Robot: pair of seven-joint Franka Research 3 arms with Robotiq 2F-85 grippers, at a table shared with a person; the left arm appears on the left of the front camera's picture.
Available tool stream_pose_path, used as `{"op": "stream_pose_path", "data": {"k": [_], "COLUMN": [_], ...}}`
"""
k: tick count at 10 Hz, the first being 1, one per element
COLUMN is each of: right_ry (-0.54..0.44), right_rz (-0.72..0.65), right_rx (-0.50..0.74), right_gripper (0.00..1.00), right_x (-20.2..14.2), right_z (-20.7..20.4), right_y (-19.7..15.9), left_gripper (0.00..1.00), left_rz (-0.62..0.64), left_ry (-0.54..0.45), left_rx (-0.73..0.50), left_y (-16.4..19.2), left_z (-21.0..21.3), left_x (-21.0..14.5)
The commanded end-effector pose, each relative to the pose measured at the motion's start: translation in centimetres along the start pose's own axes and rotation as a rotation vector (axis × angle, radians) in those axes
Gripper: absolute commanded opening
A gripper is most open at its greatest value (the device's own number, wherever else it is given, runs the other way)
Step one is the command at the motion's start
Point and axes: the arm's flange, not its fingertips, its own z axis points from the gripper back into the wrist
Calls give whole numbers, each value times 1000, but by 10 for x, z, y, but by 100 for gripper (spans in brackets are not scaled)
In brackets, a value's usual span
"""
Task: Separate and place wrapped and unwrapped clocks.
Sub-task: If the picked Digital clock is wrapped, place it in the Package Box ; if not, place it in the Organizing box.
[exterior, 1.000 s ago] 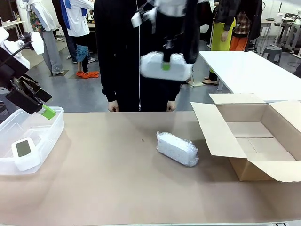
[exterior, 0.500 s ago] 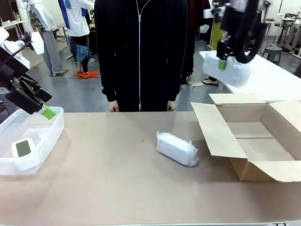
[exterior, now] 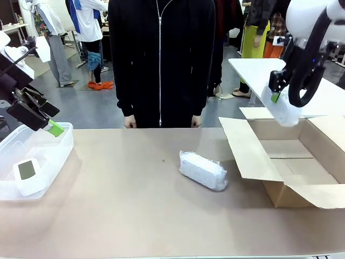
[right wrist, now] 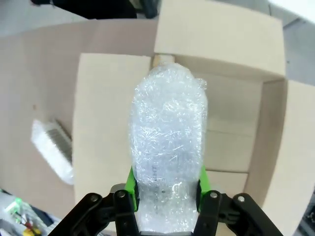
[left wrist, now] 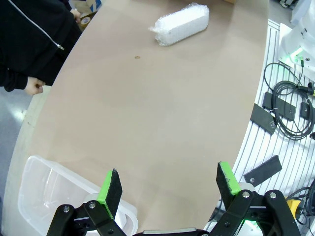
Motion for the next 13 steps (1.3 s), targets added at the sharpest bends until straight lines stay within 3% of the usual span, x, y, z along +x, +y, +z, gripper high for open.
{"op": "stream_pose_path", "data": {"k": [1, 5, 10, 11, 13], "right_ry": [40, 138, 155, 166, 181], "right_rz": [-9, 21, 50, 31, 37], "right_rx": [38, 27, -27, -15, 0], "right_gripper": [52, 52, 52, 100, 100], "right_x": [-3, -5, -8, -8, -7], "right_z": [-25, -95, -117, -117, -115], "right_y": [-7, -7, -11, -12, -13], "left_gripper": [100, 100, 100, 100, 100], "left_rz": [4, 4, 4, 4, 4], "left_ry": [0, 0, 0, 0, 0], "left_rx": [13, 13, 13, 13, 13], "left_y": [-1, -1, -1, -1, -1], "left_z": [-1, -1, -1, -1, -1], "left_x": [1, 1, 1, 1, 1]}}
